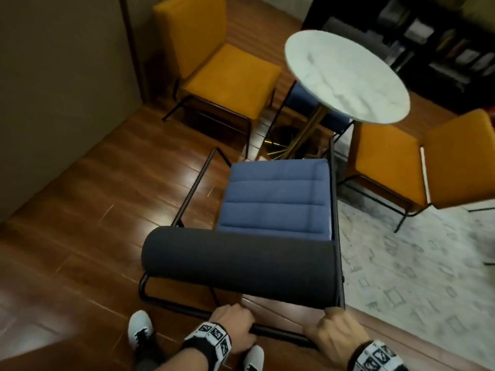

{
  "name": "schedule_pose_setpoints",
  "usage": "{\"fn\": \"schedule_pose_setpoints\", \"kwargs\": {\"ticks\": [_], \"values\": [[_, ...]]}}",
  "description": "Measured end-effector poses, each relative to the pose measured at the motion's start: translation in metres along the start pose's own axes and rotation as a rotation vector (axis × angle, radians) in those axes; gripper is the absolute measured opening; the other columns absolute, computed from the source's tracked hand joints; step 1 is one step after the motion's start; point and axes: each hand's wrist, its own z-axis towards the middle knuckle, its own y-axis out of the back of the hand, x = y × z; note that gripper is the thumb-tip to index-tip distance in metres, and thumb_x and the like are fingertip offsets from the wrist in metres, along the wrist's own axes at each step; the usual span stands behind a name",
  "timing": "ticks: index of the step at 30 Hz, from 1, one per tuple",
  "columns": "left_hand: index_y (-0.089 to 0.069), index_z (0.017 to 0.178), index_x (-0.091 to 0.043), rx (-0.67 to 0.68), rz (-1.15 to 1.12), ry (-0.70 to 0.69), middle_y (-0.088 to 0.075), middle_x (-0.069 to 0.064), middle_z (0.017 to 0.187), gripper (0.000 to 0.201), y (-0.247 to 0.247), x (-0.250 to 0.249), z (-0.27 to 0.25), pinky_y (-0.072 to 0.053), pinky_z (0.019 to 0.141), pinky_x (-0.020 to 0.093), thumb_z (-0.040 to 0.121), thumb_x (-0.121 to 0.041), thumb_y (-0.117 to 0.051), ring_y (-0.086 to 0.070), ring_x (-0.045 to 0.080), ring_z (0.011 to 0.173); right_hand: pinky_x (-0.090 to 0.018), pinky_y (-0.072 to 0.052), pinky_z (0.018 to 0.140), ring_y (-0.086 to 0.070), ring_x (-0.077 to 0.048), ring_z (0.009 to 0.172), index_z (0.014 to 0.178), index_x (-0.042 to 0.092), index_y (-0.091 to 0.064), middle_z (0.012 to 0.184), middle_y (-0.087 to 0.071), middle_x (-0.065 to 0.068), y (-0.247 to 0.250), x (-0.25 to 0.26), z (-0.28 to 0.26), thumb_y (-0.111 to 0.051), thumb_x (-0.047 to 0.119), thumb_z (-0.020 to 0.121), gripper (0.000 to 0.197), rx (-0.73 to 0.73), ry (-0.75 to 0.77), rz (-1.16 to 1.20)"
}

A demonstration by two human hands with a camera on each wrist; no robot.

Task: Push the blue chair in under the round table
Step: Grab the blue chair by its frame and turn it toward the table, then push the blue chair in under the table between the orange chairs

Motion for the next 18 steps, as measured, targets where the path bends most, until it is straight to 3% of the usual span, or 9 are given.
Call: {"fn": "schedule_pose_setpoints", "kwargs": {"ticks": [1,4,7,9,10,12,14,16,18], "values": [[-0.066,0.105,-0.020,0.009,-0.005,-0.017,-0.069,0.011,0.113,0.045,-0.003,-0.013,0.006,-0.051,0.094,0.042,0.081,-0.056,-0.054,-0.062,0.036,0.107,-0.019,-0.029,0.044,-0.043,-0.020,0.030,0.066,0.030,-0.062,0.032,-0.048,0.003,-0.021,-0.016,-0.004,-0.084,0.042,0.053,0.029,-0.056,-0.010,-0.063],[-0.060,0.097,-0.028,0.047,-0.020,0.027,-0.067,0.005,0.112,0.069,-0.015,-0.033,0.023,-0.048,0.089,0.041,0.071,-0.090,-0.043,-0.062,0.030,0.107,-0.024,-0.021,0.048,-0.044,-0.019,0.031,0.056,0.030,-0.060,0.033,-0.049,0.002,-0.075,-0.064,-0.028,-0.074,0.057,0.059,0.031,0.054,0.010,-0.071],[-0.050,0.098,-0.031,0.032,0.066,0.086,-0.065,0.006,0.119,0.080,-0.035,-0.049,0.043,-0.042,0.091,0.044,0.067,-0.097,-0.019,-0.059,0.030,0.113,-0.024,-0.034,0.047,-0.055,-0.020,0.042,0.065,0.029,-0.063,0.044,-0.059,0.001,-0.122,-0.105,-0.044,-0.056,0.067,0.073,0.039,0.025,0.002,-0.038],[-0.050,0.105,-0.032,0.006,0.109,0.094,-0.064,0.005,0.123,0.092,-0.049,-0.075,0.059,-0.039,0.096,0.046,0.057,-0.097,-0.006,-0.056,0.029,0.117,-0.032,-0.037,0.061,-0.063,-0.031,0.070,0.085,0.024,-0.067,0.074,-0.071,-0.007,-0.134,-0.120,-0.061,-0.050,0.062,0.086,0.042,0.001,0.029,0.034],[-0.051,0.109,-0.031,-0.007,0.122,0.099,-0.063,0.005,0.125,0.099,-0.057,-0.087,0.068,-0.038,0.098,0.047,0.053,-0.097,-0.002,-0.055,0.029,0.118,-0.034,-0.032,0.067,-0.062,-0.035,0.085,0.096,0.020,-0.067,0.091,-0.071,-0.013,-0.142,-0.125,-0.067,-0.050,0.057,0.091,0.041,-0.021,0.020,0.099],[-0.053,0.120,-0.026,-0.019,0.166,0.112,-0.061,0.005,0.129,0.118,-0.071,-0.107,0.084,-0.036,0.101,0.048,0.045,-0.098,0.003,-0.053,0.029,0.121,-0.035,-0.030,0.075,-0.056,-0.038,0.103,0.110,0.013,-0.062,0.111,-0.066,-0.019,-0.161,-0.132,-0.073,-0.051,0.049,0.094,0.041,0.080,-0.064,0.214],[-0.051,0.130,-0.024,-0.012,0.221,0.138,-0.059,0.005,0.135,0.131,-0.079,-0.120,0.097,-0.034,0.104,0.050,0.039,-0.099,0.007,-0.050,0.028,0.125,-0.039,-0.037,0.088,-0.054,-0.038,0.109,0.114,0.012,-0.061,0.117,-0.063,-0.020,-0.187,-0.136,-0.071,-0.054,0.043,0.095,0.037,0.128,-0.104,0.295],[-0.051,0.130,-0.023,-0.011,0.265,0.161,-0.058,0.005,0.135,0.138,-0.085,-0.127,0.109,-0.033,0.104,0.051,0.034,-0.098,0.012,-0.050,0.028,0.126,-0.042,-0.034,0.102,-0.054,-0.037,0.113,0.116,0.011,-0.062,0.119,-0.064,-0.019,-0.211,-0.137,-0.068,-0.051,0.032,0.096,0.030,0.181,-0.116,0.386],[-0.050,0.130,-0.024,0.008,0.309,0.173,-0.057,0.005,0.136,0.136,-0.089,-0.135,0.115,-0.031,0.104,0.051,0.035,-0.098,0.012,-0.049,0.028,0.126,-0.042,-0.029,0.108,-0.054,-0.035,0.116,0.117,0.008,-0.062,0.119,-0.065,-0.019,-0.241,-0.133,-0.061,-0.048,0.023,0.097,0.028,0.193,-0.144,0.466]]}}
